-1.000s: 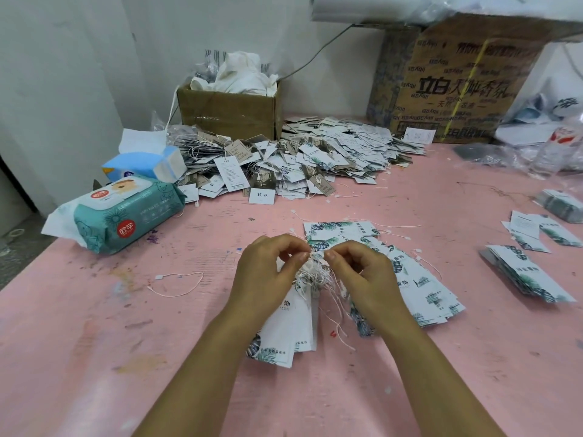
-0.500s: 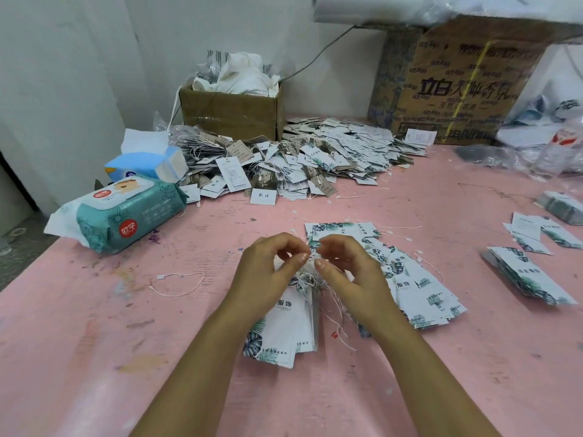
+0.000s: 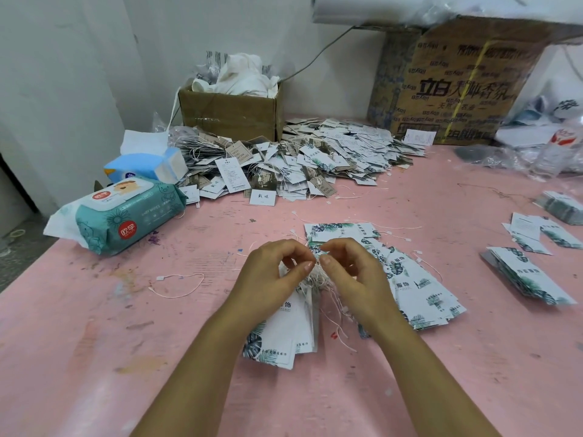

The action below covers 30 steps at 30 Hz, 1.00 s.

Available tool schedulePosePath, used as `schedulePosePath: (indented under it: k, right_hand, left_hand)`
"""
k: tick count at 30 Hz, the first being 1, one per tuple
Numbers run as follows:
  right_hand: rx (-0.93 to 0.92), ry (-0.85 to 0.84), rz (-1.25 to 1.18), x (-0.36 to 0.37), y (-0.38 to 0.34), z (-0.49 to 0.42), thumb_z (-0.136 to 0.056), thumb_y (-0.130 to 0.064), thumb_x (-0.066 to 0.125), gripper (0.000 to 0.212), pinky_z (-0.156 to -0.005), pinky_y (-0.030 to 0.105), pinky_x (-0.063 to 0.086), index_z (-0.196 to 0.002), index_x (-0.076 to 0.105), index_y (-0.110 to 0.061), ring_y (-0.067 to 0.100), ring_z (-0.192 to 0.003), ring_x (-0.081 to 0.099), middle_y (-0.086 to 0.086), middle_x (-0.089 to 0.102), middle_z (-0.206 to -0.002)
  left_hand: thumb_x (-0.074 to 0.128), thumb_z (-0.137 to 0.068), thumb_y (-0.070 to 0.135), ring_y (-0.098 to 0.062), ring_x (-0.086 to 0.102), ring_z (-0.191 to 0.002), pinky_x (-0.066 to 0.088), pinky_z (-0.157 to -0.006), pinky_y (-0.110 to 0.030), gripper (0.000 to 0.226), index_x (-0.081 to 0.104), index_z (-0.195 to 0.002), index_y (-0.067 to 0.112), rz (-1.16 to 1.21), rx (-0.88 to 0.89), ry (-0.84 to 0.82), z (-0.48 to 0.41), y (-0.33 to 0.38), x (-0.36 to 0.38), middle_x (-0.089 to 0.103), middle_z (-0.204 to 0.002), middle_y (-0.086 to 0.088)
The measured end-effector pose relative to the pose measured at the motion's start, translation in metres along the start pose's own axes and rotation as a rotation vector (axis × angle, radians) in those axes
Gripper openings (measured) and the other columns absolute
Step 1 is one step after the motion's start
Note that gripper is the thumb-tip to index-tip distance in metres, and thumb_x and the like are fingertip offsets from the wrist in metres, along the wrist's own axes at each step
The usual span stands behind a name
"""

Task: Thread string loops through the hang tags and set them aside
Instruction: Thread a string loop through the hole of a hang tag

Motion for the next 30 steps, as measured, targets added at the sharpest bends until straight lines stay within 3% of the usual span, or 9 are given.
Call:
schedulePosePath:
  k: [3,7,9,12,15,19,23,26,30]
  right_hand:
    - [-0.059,0.128,0.085,-0.009,-0.003,-0.001,-0.083,-0.026,0.061,0.010,-0.068,0.022,0.047,-0.078,0.060,-0.034,0.008,-0.072,0.058,-0.012,0.064,-0.074]
    - [0.038,0.007,-0.045,-0.007,-0.004,-0.002,-0.088,-0.007,0.059,0.019,-0.077,0.044,0.052,-0.087,0.062,-0.026,0.021,-0.078,0.064,0.000,0.066,-0.077]
    - [0.077,-0.088,-0.089,-0.002,-0.005,-0.001,-0.088,-0.004,0.058,0.017,-0.068,0.039,0.054,-0.092,0.062,-0.020,0.014,-0.067,0.062,0.002,0.065,-0.070]
    - [0.116,-0.174,-0.137,0.001,-0.005,0.000,-0.089,0.001,0.054,0.019,-0.050,0.020,0.045,-0.096,0.060,-0.016,0.006,-0.048,0.053,-0.005,0.059,-0.053]
    - [0.166,-0.155,-0.180,0.000,-0.004,-0.001,-0.091,0.005,0.047,0.023,-0.041,0.018,0.033,-0.094,0.060,-0.014,0.008,-0.040,0.037,-0.006,0.044,-0.045]
    - [0.231,-0.089,-0.196,-0.007,0.002,-0.003,-0.092,0.005,0.040,0.031,-0.038,0.016,0.022,-0.086,0.062,-0.016,0.006,-0.038,0.022,-0.011,0.032,-0.043]
    - [0.184,0.142,-0.024,-0.017,0.007,-0.006,-0.089,0.005,0.038,0.038,-0.037,0.016,0.021,-0.075,0.063,-0.021,0.004,-0.037,0.022,-0.011,0.030,-0.040]
    - [0.174,0.254,0.085,-0.028,0.011,-0.009,-0.089,0.000,0.041,0.034,-0.044,0.021,0.025,-0.078,0.061,-0.025,0.006,-0.035,0.022,-0.011,0.031,-0.036]
    - [0.230,0.211,0.197,-0.035,0.019,-0.011,-0.085,-0.004,0.048,0.024,-0.045,0.022,0.025,-0.086,0.062,-0.023,0.006,-0.035,0.029,-0.011,0.038,-0.041]
  left_hand:
    - [0.066,-0.082,0.006,0.005,0.052,-0.072,0.032,-0.064,-0.002,0.021,0.063,-0.078,0.027,-0.016,0.013,-0.003,-0.001,0.001,0.000,0.064,-0.076,0.013]
    - [0.067,-0.082,0.008,0.001,0.052,-0.074,0.031,-0.066,-0.003,0.021,0.064,-0.078,0.028,-0.036,0.035,-0.003,0.000,0.002,0.003,0.065,-0.078,0.013]
    - [0.067,-0.082,0.007,0.001,0.052,-0.073,0.031,-0.066,-0.003,0.021,0.064,-0.078,0.028,-0.027,0.043,0.011,0.001,0.002,0.003,0.065,-0.077,0.013]
    - [0.067,-0.082,0.007,0.004,0.051,-0.072,0.031,-0.065,-0.003,0.027,0.062,-0.076,0.033,-0.012,0.040,0.034,0.001,0.002,0.002,0.064,-0.075,0.016]
    - [0.067,-0.082,0.009,0.005,0.052,-0.072,0.031,-0.064,-0.002,0.028,0.061,-0.076,0.035,-0.002,0.030,0.033,0.001,0.001,0.002,0.064,-0.075,0.015]
    - [0.066,-0.083,0.010,0.005,0.052,-0.072,0.033,-0.063,-0.003,0.022,0.063,-0.078,0.031,-0.017,0.009,0.001,0.001,0.000,0.003,0.064,-0.075,0.014]
    - [0.066,-0.083,0.009,0.005,0.051,-0.071,0.034,-0.063,-0.004,0.031,0.059,-0.074,0.038,-0.026,-0.012,0.027,0.001,-0.004,-0.002,0.061,-0.071,0.018]
    - [0.066,-0.081,0.009,0.000,0.051,-0.074,0.039,-0.068,-0.014,0.031,0.058,-0.077,0.038,-0.070,-0.079,0.072,0.000,-0.010,-0.013,0.060,-0.072,0.018]
    - [0.063,-0.073,0.007,-0.014,0.052,-0.084,0.043,-0.078,-0.030,0.030,0.059,-0.092,0.031,-0.125,-0.223,0.009,-0.001,-0.019,-0.024,0.058,-0.086,0.012]
Point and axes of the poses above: each hand's wrist, its own z-axis away from the middle knuckle, its own x-axis out of the palm, y = z × x, the point moved 2 cm from there along -z, towards the middle knuckle
